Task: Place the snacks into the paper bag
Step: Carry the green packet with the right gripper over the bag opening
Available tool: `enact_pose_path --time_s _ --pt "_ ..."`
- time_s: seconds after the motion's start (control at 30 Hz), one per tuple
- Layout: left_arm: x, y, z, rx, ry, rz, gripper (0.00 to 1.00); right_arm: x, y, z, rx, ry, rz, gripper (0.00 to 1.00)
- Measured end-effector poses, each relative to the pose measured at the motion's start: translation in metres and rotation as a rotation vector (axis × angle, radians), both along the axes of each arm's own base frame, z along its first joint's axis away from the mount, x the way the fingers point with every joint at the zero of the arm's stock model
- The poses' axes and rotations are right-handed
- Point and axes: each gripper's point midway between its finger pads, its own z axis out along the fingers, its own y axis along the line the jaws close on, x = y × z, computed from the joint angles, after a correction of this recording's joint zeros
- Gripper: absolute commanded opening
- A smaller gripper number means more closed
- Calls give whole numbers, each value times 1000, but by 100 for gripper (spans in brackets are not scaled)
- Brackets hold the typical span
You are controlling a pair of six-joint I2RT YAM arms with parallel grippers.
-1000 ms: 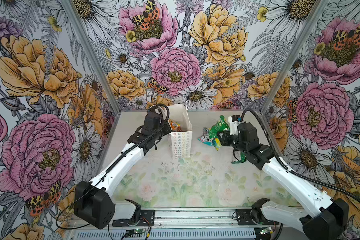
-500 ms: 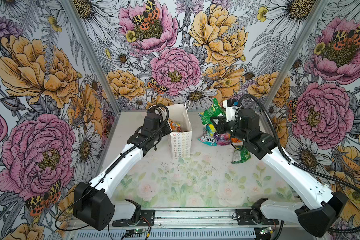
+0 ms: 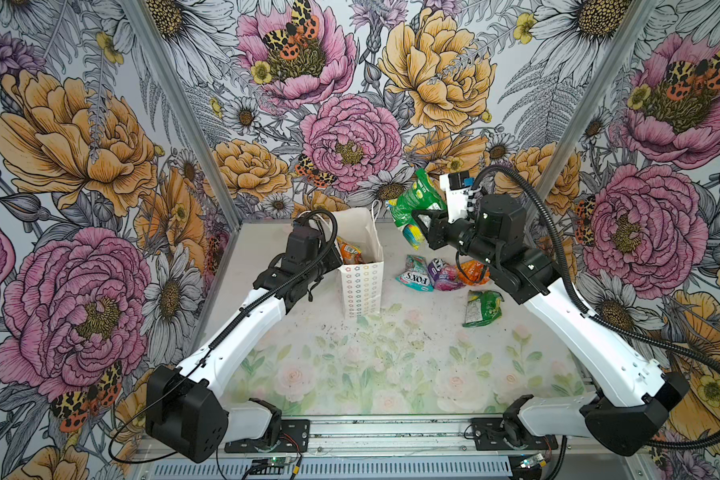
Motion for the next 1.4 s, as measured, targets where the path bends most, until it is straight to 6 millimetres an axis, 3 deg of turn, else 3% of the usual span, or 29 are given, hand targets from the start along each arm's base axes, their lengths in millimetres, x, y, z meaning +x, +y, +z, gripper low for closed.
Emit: enact_pose_path --time_s 0.2,0.5,0.93,1.4 --pt "0 0 0 0 0 0 0 5 16 15 -5 -37 28 0" --pt "0 0 0 0 0 0 0 15 54 11 -36 -44 87 0" --pt "0 0 0 0 0 0 0 26 106 -32 -112 7 156 0" --pt "1 3 -1 0 2 6 0 39 118 -69 -229 20 117 0"
